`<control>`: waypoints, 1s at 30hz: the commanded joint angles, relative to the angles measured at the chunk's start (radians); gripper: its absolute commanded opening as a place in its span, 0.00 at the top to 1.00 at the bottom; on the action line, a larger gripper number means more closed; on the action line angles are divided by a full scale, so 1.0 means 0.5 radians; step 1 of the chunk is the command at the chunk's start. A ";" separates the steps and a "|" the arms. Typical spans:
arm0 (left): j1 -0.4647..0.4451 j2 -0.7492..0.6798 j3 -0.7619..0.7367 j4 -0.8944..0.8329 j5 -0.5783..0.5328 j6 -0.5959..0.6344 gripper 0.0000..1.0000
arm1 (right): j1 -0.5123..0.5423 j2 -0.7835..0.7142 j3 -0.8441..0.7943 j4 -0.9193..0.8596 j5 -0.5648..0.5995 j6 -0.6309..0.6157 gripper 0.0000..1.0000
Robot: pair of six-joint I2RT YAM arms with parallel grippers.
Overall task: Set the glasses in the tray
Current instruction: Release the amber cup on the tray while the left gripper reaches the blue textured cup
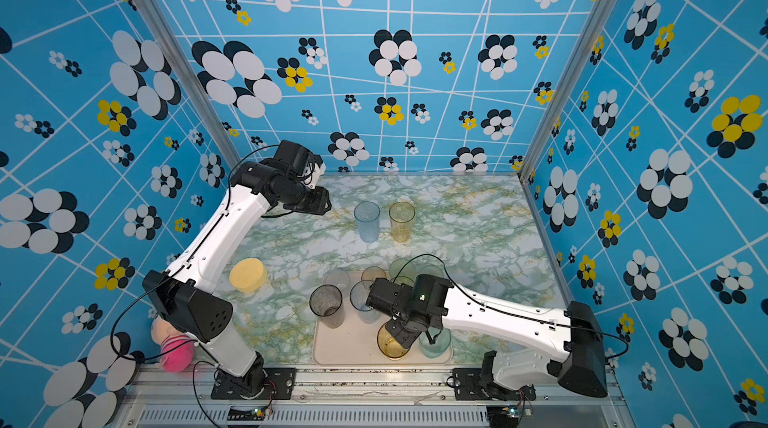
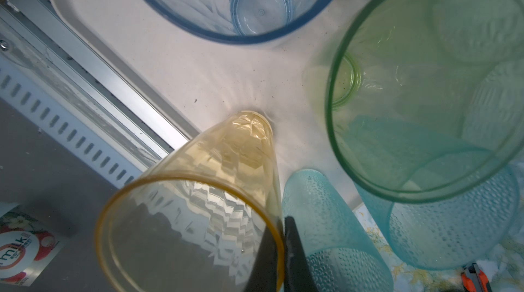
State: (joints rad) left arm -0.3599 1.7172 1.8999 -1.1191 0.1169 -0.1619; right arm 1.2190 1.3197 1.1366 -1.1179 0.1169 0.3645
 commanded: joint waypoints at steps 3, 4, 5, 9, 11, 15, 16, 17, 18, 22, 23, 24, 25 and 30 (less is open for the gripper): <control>0.017 0.076 0.099 -0.071 0.045 0.057 0.50 | -0.038 0.014 0.031 -0.024 -0.022 -0.045 0.90; 0.020 0.087 0.107 -0.071 0.048 0.058 0.49 | -0.047 0.017 0.036 -0.028 -0.015 -0.048 0.90; 0.020 0.096 0.113 -0.069 0.051 0.062 0.49 | -0.055 0.017 0.041 -0.031 -0.009 -0.048 0.88; 0.019 0.138 0.147 -0.077 0.062 0.072 0.49 | -0.085 0.013 0.070 -0.055 0.008 -0.054 0.78; 0.018 0.160 0.166 -0.081 0.064 0.078 0.49 | -0.091 0.000 0.099 -0.078 0.019 -0.054 0.75; 0.018 0.206 0.194 -0.093 0.075 0.085 0.50 | -0.105 -0.057 0.201 -0.130 0.051 -0.057 0.70; 0.015 0.218 0.198 -0.096 0.078 0.086 0.50 | -0.109 -0.078 0.241 -0.142 0.054 -0.060 0.70; 0.013 0.232 0.201 -0.095 0.078 0.088 0.50 | -0.117 -0.096 0.279 -0.154 0.057 -0.059 0.69; 0.008 0.244 0.206 -0.099 0.068 0.092 0.50 | -0.132 -0.115 0.338 -0.168 0.055 -0.057 0.68; -0.021 0.337 0.241 -0.112 0.039 0.106 0.50 | -0.266 -0.160 0.616 -0.236 0.063 -0.027 0.65; -0.028 0.366 0.259 -0.115 0.042 0.109 0.50 | -0.306 -0.156 0.676 -0.259 0.071 -0.018 0.65; -0.034 0.404 0.286 -0.123 0.042 0.111 0.51 | -0.347 -0.149 0.743 -0.286 0.081 -0.014 0.65; -0.041 0.449 0.322 -0.131 0.039 0.117 0.51 | -0.383 -0.142 0.800 -0.305 0.088 -0.011 0.65; -0.106 0.693 0.588 -0.200 -0.040 0.164 0.54 | -0.526 -0.121 0.914 -0.320 0.120 0.018 0.65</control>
State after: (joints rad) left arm -0.3927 2.0098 2.1235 -1.1751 0.1272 -0.1097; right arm 0.9802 1.2556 1.5852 -1.2240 0.1501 0.3546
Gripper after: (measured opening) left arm 0.461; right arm 0.354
